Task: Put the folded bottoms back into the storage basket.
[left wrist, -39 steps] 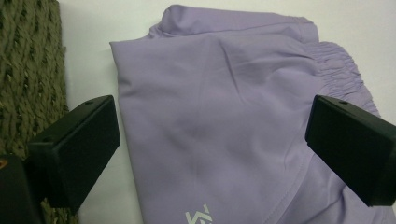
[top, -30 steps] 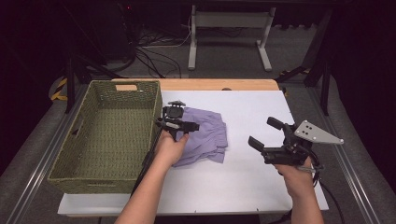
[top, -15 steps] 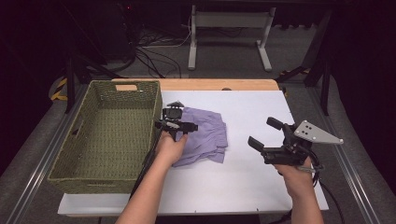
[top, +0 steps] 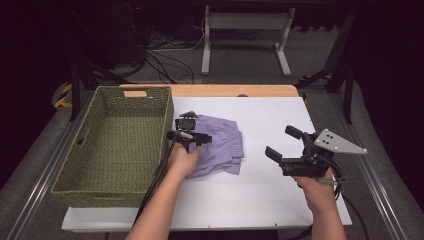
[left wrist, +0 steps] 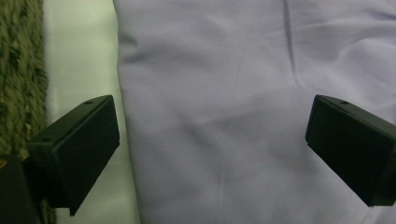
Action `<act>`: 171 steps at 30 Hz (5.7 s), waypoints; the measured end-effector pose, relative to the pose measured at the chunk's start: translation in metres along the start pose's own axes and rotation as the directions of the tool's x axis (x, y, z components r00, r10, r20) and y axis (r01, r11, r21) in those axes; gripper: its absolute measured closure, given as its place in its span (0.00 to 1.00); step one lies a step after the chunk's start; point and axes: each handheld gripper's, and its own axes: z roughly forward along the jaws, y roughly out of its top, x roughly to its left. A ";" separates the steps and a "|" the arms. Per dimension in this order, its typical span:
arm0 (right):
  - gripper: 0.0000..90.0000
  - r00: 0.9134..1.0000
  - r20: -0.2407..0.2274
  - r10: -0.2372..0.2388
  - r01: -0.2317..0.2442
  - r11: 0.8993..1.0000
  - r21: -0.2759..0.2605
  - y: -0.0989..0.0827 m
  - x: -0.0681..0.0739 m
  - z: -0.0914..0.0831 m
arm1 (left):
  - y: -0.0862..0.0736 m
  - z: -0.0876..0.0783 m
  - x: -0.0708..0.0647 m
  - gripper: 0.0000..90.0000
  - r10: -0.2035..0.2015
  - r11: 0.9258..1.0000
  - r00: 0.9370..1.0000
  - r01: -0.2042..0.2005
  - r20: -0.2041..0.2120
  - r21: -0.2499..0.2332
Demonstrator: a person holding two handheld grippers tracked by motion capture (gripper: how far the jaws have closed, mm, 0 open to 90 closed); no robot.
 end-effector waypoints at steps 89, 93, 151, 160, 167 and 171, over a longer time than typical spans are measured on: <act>0.02 1.000 -0.010 -0.006 0.007 1.000 0.023 -0.001 0.004 0.005 | -0.011 0.012 -0.047 0.02 0.198 0.977 0.966 -0.207 0.169 0.040; 0.02 1.000 -0.012 -0.008 0.009 1.000 0.024 -0.001 0.003 0.005 | -0.011 0.010 -0.052 0.02 0.214 0.974 0.957 -0.225 0.197 0.035; 0.02 1.000 -0.012 -0.015 0.016 0.999 0.036 0.001 0.007 0.006 | -0.048 0.004 -0.096 0.82 0.584 0.795 0.811 -0.580 -0.032 -0.177; 0.02 1.000 -0.003 -0.013 0.013 1.000 0.029 0.001 0.005 0.004 | -0.043 -0.017 -0.086 0.85 0.539 0.792 0.842 -0.508 -0.005 -0.339; 0.02 1.000 -0.003 -0.011 0.011 0.999 0.031 0.001 0.006 0.004 | -0.040 -0.035 -0.079 0.85 0.506 0.772 0.862 -0.459 -0.010 -0.440; 0.02 1.000 0.000 -0.008 0.008 1.000 0.026 0.001 0.006 0.004 | -0.044 -0.048 -0.078 0.85 0.520 0.719 0.854 -0.446 -0.014 -0.533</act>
